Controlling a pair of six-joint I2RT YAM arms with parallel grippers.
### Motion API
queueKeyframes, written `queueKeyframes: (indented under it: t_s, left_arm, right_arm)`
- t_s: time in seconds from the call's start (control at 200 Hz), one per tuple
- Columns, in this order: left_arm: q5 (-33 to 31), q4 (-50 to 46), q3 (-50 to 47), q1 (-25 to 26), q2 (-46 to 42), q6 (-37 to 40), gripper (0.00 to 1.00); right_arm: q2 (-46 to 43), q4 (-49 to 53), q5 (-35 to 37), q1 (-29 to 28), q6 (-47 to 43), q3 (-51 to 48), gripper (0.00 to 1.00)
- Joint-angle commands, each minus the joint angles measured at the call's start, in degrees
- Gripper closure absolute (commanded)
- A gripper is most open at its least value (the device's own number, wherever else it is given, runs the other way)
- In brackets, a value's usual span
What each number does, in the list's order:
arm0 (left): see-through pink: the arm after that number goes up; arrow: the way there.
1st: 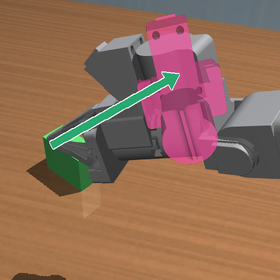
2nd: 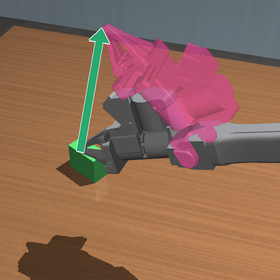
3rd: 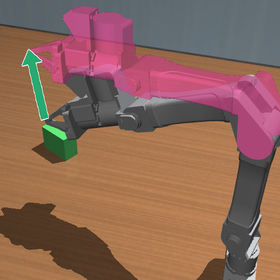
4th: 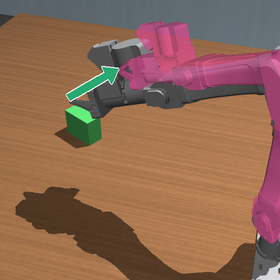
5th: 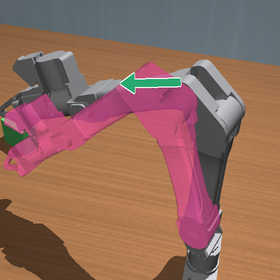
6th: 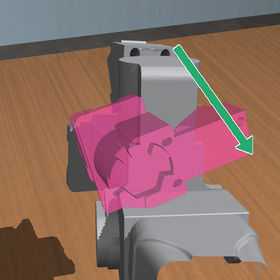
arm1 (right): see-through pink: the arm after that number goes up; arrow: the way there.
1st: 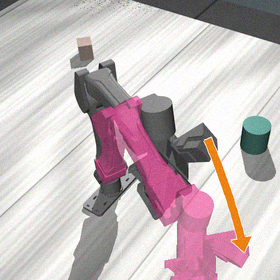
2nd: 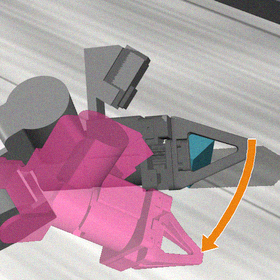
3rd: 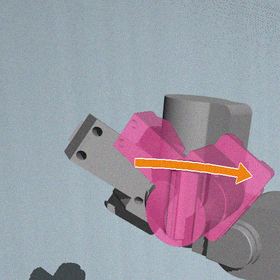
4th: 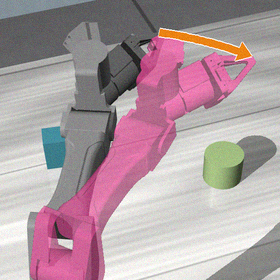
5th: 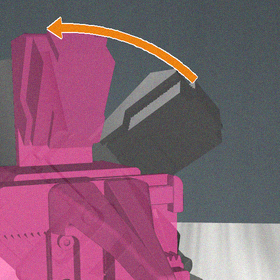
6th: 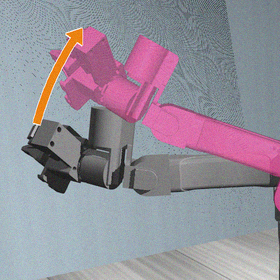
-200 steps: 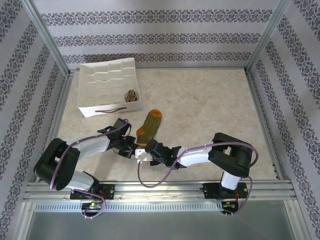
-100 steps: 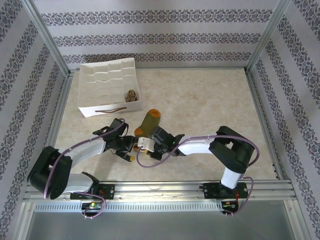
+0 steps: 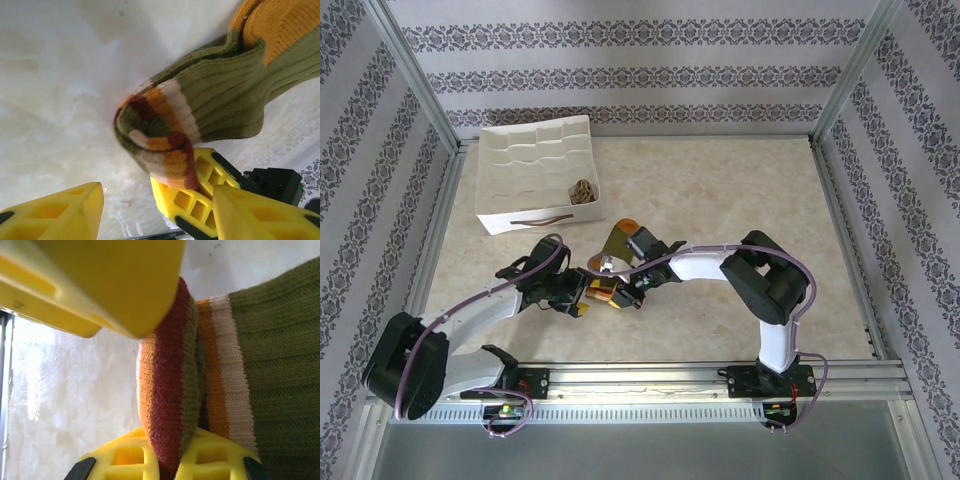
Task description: Roll the socks
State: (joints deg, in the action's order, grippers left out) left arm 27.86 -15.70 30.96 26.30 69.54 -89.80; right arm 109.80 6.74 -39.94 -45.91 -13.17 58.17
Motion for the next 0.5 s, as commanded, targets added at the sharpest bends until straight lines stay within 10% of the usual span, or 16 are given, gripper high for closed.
queueKeyframes:
  t_s: [0.0,0.42,0.495]
  left_arm:
    - [0.12,6.52,-0.64,1.31,2.87,1.37,0.48]
    - [-1.78,-3.05,-4.54,2.26,10.90,1.91,0.88]
    - [-1.92,-4.68,-3.95,2.27,12.30,2.24,0.89]
  right_arm:
    - [4.41,10.73,-1.14,0.20,2.07,-1.06,1.00]
    - [3.00,9.52,-1.69,0.66,1.51,0.66,1.00]
    - [-0.28,8.12,0.29,-0.17,-0.81,-0.57,0.87]
